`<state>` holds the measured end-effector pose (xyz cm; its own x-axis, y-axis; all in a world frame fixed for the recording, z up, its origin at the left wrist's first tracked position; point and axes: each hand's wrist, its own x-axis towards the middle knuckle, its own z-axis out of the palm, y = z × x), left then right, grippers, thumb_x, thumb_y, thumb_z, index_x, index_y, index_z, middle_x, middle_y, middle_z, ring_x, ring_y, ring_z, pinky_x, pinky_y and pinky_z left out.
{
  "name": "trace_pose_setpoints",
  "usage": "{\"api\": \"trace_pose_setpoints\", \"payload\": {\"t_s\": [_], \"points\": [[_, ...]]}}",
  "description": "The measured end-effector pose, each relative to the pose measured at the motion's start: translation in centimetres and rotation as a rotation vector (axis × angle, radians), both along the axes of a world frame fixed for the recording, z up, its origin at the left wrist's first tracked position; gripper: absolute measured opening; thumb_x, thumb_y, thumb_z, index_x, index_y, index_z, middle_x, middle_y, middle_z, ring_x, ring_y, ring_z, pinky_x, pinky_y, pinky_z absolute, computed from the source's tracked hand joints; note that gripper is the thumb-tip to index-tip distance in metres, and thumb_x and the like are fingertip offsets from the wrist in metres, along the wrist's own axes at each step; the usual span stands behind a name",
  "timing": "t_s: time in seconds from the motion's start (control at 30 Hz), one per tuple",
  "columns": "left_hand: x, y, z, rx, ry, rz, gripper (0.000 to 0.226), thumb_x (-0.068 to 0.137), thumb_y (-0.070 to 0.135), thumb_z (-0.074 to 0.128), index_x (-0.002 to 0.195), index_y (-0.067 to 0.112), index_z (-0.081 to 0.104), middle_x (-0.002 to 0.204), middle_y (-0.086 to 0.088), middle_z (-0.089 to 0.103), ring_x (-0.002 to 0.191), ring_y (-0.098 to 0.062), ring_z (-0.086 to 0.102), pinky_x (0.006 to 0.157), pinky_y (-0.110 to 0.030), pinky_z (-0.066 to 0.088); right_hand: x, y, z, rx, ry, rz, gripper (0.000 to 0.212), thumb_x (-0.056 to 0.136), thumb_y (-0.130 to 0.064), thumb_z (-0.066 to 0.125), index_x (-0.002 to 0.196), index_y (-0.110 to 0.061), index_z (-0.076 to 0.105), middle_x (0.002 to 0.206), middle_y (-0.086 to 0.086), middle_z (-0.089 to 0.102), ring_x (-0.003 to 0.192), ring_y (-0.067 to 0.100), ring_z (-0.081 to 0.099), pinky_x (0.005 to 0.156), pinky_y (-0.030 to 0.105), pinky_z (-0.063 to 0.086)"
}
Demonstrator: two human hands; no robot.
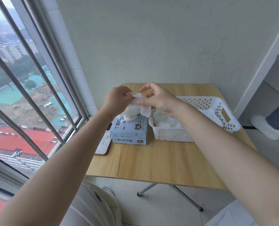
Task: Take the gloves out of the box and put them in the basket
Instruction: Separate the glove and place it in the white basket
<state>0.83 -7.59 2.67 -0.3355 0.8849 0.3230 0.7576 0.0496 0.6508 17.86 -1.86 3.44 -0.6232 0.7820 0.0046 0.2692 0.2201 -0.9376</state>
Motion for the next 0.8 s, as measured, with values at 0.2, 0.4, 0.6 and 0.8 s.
{"api": "trace_pose_setpoints", "payload": {"t_s": [0.2, 0.4, 0.6, 0.8], "points": [[-0.2, -0.1, -0.1, 0.003, 0.000, -0.066, 0.005, 0.089, 0.023, 0.066, 0.085, 0.023, 0.069, 0.077, 0.011, 0.066, 0.072, 0.000, 0.058, 0.067, -0.018, 0.045, -0.3, 0.3, -0.1, 0.070, 0.066, -0.197, 0.018, 0.090, -0.018, 0.061, 0.090, 0.000, 0.066, 0.086, 0.009, 0.065, 0.077, 0.017, 0.060, 0.065, 0.030, 0.046], [-0.8, 0.0, -0.9, -0.063, 0.051, -0.010, 0.016, 0.084, 0.020, 0.061, 0.073, 0.011, 0.069, 0.062, -0.001, 0.064, 0.057, -0.005, 0.054, 0.053, -0.018, 0.041, -0.8, 0.0, 1.4, -0.034, 0.191, -0.316, 0.006, 0.074, -0.024, 0.051, 0.073, -0.018, 0.053, 0.074, 0.005, 0.044, 0.071, 0.017, 0.043, 0.067, 0.033, 0.032], [-1.0, -0.4, 1.5, 0.039, -0.409, 0.014, 0.024, 0.086, 0.023, 0.066, 0.081, 0.000, 0.071, 0.070, -0.005, 0.056, 0.061, -0.015, 0.046, 0.059, -0.021, 0.040, -1.1, 0.1, 3.6, -0.198, 0.409, -0.379, 0.018, 0.063, -0.025, 0.051, 0.046, -0.024, 0.043, 0.064, 0.001, 0.039, 0.068, 0.020, 0.038, 0.063, 0.036, 0.029], [-1.2, -1.5, 6.5, 0.104, -0.596, -0.196, 0.014, 0.087, 0.008, 0.059, 0.079, -0.002, 0.067, 0.063, -0.007, 0.059, 0.058, -0.021, 0.050, 0.060, -0.022, 0.049, -0.7, 1.6, 5.1, -0.408, 0.674, -0.336, 0.015, 0.075, -0.018, 0.050, 0.061, -0.019, 0.046, 0.065, 0.001, 0.046, 0.058, 0.019, 0.048, 0.055, 0.026, 0.036]]}}
